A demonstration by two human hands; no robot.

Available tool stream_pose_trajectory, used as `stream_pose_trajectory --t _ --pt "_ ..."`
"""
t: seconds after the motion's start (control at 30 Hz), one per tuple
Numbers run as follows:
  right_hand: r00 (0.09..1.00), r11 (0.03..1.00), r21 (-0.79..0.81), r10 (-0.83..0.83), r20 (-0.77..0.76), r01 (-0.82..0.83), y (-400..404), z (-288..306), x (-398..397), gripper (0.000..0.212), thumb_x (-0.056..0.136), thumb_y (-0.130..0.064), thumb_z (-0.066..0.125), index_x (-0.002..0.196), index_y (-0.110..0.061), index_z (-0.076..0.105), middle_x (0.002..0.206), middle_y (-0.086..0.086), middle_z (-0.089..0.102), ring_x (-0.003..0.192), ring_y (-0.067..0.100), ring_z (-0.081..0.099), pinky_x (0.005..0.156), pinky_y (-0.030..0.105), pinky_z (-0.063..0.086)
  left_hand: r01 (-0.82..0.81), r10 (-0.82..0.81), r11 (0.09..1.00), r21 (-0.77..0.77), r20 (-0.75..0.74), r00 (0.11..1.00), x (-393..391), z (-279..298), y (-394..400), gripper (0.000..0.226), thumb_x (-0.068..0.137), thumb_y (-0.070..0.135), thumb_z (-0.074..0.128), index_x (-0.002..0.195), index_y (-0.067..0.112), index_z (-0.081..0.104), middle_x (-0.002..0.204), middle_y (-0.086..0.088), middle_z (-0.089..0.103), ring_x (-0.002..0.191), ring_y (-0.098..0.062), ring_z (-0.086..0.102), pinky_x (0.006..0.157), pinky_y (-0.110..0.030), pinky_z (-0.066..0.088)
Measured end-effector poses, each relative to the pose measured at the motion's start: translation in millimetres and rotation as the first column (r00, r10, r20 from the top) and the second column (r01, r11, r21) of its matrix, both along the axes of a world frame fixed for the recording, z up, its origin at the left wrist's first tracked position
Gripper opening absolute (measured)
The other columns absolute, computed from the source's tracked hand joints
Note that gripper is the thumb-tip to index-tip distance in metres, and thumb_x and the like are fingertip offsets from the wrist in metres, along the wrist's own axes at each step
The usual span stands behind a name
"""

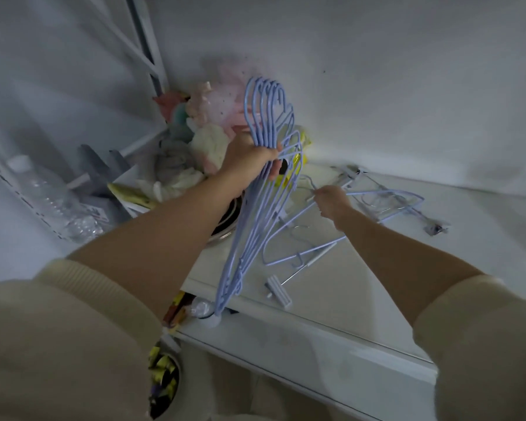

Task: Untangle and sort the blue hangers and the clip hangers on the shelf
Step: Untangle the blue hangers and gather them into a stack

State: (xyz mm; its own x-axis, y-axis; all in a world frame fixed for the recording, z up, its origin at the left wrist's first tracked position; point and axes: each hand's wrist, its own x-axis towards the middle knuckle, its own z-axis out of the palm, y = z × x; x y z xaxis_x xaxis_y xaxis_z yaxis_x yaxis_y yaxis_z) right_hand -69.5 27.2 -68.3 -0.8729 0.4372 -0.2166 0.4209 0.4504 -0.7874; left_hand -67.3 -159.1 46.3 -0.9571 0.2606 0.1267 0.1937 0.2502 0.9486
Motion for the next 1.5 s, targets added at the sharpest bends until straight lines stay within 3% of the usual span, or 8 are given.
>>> stream_pose_trajectory --t 0.2,0.37,0.53,0.73,0.83,1.13,1.27,1.5 --pt "1.000 0.966 0.256 -0.027 0.000 0.026 7 -9 -31 0.036 0.094 -0.014 0.048 0.124 0.005 0.056 0.130 0.025 0.056 0.122 0.038 0.053 0.096 0.035 0.045 0.008 -0.008 1.000 0.007 0.024 1.000 -9 -8 -4 0.007 0.091 0.003 0.058 0.087 0.007 0.063 0.073 -0.015 0.065 0.064 -0.027 0.065 0.065 -0.039 0.062" --pt "0.989 0.949 0.297 0.064 0.131 -0.100 8 -16 -39 0.036 0.096 -0.016 0.045 0.120 0.007 0.057 0.127 0.026 0.057 0.119 0.038 0.054 0.096 0.038 0.044 0.036 -0.037 0.999 0.015 0.031 0.999 -14 -9 -1 0.006 0.091 0.003 0.057 0.092 0.003 0.063 0.074 -0.015 0.064 0.063 -0.027 0.063 0.063 -0.037 0.060" --pt "0.994 0.920 0.388 0.025 0.102 -0.063 9 -18 -35 0.033 0.095 -0.012 0.047 0.120 0.007 0.055 0.128 0.025 0.057 0.121 0.038 0.054 0.093 0.038 0.047 0.028 -0.028 1.000 0.007 0.006 1.000 -15 -7 -4 0.007 0.090 0.002 0.057 0.088 0.003 0.064 0.069 -0.014 0.065 0.056 -0.023 0.064 0.054 -0.028 0.055" --pt "0.998 0.881 0.473 -0.026 0.048 0.000 17 0 -24 0.034 0.095 -0.008 0.042 0.125 0.006 0.051 0.134 0.027 0.053 0.126 0.040 0.050 0.101 0.039 0.042 0.027 -0.026 0.999 0.028 -0.016 1.000 -8 5 -10 0.016 0.090 0.002 0.057 0.080 0.012 0.063 0.072 -0.013 0.064 0.059 -0.024 0.063 0.060 -0.033 0.060" --pt "0.999 0.849 0.529 -0.031 0.026 0.012 22 10 -16 0.035 0.093 -0.006 0.041 0.124 0.004 0.052 0.133 0.026 0.053 0.125 0.039 0.051 0.102 0.040 0.043 0.003 0.001 0.997 0.075 -0.049 0.999 0 13 -10 0.019 0.091 0.002 0.056 0.077 0.014 0.062 0.070 -0.011 0.064 0.052 -0.015 0.063 0.058 -0.031 0.059" --pt "0.990 0.842 0.527 -0.139 0.007 0.115 46 38 21 0.033 0.092 -0.009 0.044 0.121 -0.001 0.056 0.127 0.022 0.059 0.121 0.038 0.056 0.098 0.039 0.045 0.101 -0.081 0.967 0.234 -0.095 0.992 23 35 -4 0.023 0.092 -0.002 0.054 0.077 0.013 0.062 0.053 0.002 0.065 0.050 -0.012 0.062 0.054 -0.028 0.057" --pt "0.970 0.824 0.532 -0.241 0.018 0.195 63 41 41 0.031 0.093 -0.011 0.042 0.119 -0.005 0.058 0.122 0.018 0.062 0.116 0.036 0.058 0.093 0.038 0.047 0.088 -0.070 0.973 0.215 -0.089 0.994 34 41 2 0.021 0.093 0.000 0.054 0.078 0.012 0.062 0.070 -0.011 0.062 0.050 -0.008 0.064 0.054 -0.024 0.057" --pt "0.943 0.763 0.567 -0.324 -0.078 0.310 89 63 64 0.031 0.093 -0.015 0.042 0.115 -0.007 0.062 0.116 0.018 0.063 0.125 0.031 0.045 0.093 0.039 0.043 0.102 -0.093 0.990 0.096 -0.091 0.991 48 34 21 0.017 0.093 0.000 0.052 0.081 0.008 0.060 0.065 -0.014 0.059 0.042 -0.008 0.059 0.056 -0.033 0.058"
